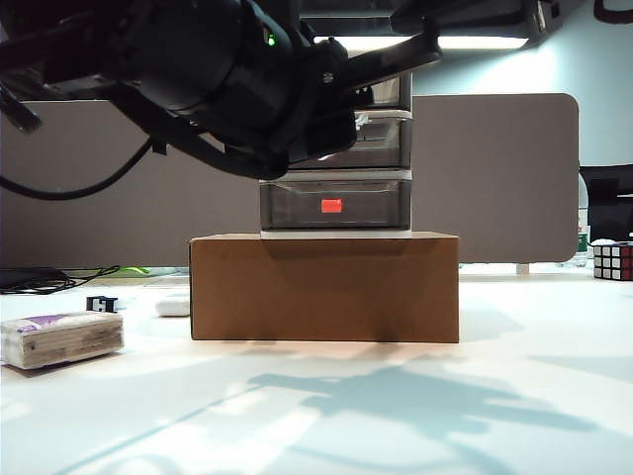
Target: Open the second layer of the drawer on the table, pick up a pack of napkins on the table and put it in, and finally close the drawer.
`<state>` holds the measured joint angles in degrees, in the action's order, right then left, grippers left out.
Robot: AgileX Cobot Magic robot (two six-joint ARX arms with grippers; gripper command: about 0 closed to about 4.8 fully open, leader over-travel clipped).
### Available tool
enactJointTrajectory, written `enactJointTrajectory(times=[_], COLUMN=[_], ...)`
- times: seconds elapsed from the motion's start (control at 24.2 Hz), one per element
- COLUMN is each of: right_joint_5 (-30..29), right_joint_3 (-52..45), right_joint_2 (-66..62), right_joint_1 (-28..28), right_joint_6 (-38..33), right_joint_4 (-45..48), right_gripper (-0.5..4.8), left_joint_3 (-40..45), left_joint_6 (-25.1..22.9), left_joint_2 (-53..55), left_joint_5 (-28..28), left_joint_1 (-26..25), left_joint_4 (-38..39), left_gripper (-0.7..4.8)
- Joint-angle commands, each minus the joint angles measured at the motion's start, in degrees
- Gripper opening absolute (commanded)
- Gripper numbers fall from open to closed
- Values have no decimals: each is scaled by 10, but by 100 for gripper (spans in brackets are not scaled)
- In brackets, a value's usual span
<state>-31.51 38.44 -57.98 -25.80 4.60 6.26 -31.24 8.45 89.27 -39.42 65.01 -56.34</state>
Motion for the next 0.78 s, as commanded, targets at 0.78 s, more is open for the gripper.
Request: enactJointTrajectory(times=[0.78], right_joint_5=[-2], right_joint_3=[3], right_joint_2=[-50], right_joint_1=[8], right_joint_6=[51], right_joint_4=[32], right_gripper=[-5], left_joint_3=[-66], left_joint_6=[-1], left_joint_2=[63], left_joint_5=[-80], left_joint_1=[-22], left_joint_4=[-24], left_gripper=[187])
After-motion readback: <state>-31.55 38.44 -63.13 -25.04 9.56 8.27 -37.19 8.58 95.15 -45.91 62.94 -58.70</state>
